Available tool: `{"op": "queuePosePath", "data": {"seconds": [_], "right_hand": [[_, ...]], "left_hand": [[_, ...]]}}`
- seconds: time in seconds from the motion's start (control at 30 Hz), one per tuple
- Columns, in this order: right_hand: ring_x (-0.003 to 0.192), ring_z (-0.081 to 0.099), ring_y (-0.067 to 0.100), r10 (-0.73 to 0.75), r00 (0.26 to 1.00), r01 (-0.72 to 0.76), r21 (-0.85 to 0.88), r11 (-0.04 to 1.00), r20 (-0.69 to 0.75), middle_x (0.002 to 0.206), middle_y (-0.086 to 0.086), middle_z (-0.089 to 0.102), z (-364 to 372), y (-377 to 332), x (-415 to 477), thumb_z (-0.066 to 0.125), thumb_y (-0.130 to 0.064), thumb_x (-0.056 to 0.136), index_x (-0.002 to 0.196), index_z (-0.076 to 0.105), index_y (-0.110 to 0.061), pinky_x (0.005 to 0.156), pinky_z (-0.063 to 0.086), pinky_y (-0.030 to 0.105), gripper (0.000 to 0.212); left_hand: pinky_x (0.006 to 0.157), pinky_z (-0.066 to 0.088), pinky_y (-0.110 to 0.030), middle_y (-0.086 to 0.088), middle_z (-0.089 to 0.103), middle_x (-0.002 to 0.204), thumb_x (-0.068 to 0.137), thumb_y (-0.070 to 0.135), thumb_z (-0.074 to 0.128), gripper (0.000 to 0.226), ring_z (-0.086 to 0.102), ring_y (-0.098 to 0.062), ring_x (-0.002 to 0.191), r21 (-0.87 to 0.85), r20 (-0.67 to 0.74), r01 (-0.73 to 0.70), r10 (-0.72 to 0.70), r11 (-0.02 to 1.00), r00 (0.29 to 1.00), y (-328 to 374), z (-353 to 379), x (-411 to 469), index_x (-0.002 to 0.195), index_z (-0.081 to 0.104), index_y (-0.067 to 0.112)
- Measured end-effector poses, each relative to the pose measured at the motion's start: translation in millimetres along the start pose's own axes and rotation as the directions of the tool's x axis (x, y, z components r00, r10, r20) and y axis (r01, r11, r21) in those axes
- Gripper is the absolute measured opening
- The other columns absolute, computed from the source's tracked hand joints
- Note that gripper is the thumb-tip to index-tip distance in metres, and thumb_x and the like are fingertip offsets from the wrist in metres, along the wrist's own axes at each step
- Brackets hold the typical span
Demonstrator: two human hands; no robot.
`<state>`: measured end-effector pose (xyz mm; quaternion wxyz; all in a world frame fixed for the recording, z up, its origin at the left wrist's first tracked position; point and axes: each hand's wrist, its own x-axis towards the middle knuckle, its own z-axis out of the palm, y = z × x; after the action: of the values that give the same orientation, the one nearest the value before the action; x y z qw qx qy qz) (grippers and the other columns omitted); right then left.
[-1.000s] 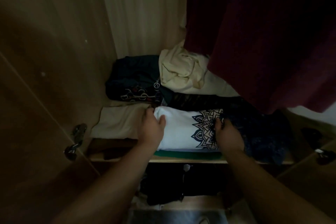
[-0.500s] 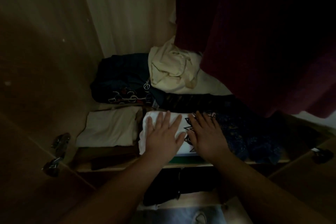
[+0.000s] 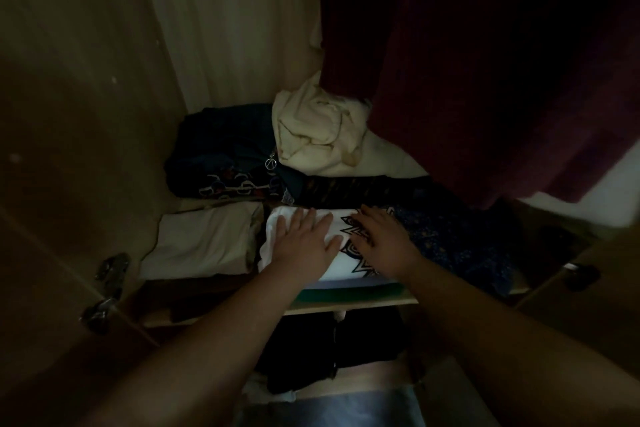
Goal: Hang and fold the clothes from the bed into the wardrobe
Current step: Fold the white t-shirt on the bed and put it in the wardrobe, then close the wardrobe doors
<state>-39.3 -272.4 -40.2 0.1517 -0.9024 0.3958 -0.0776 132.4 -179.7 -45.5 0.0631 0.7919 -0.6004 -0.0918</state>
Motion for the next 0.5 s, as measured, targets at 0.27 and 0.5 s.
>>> {"op": "queuePosePath", "data": {"seconds": [0.27,0.5], "right_hand": [[0.145,0.028,0.026,-0.007,0.955,0.007,-0.001,1.0,-0.297,0.153,0.006,0.042,-61.4,7.2,-86.5,0.051,-0.022,0.094,0.145,0.047,-0.018,0.119,0.026,0.042,0.051],[0.142,0.033,0.028,0.189,0.917,-0.215,-0.037,0.976,-0.351,0.15,0.008,0.043,-72.7,47.1,-282.1,0.048,-0.031,0.089,0.144,0.044,-0.016,0.117,0.03,0.041,0.057]], "left_hand": [[0.119,0.018,-0.051,-0.003,0.034,0.159,0.093,0.061,0.016,0.07,0.022,-0.028,0.149,-0.06,-0.228,-0.084,0.068,0.995,0.971,56.4,-35.3,-59.0,0.151,0.034,0.028],[0.118,0.025,-0.048,-0.006,0.037,0.157,0.09,0.059,0.021,0.072,0.027,-0.029,0.147,-0.066,-0.218,-0.232,0.212,0.971,0.953,190.3,12.5,-171.7,0.15,0.037,0.023]]}}
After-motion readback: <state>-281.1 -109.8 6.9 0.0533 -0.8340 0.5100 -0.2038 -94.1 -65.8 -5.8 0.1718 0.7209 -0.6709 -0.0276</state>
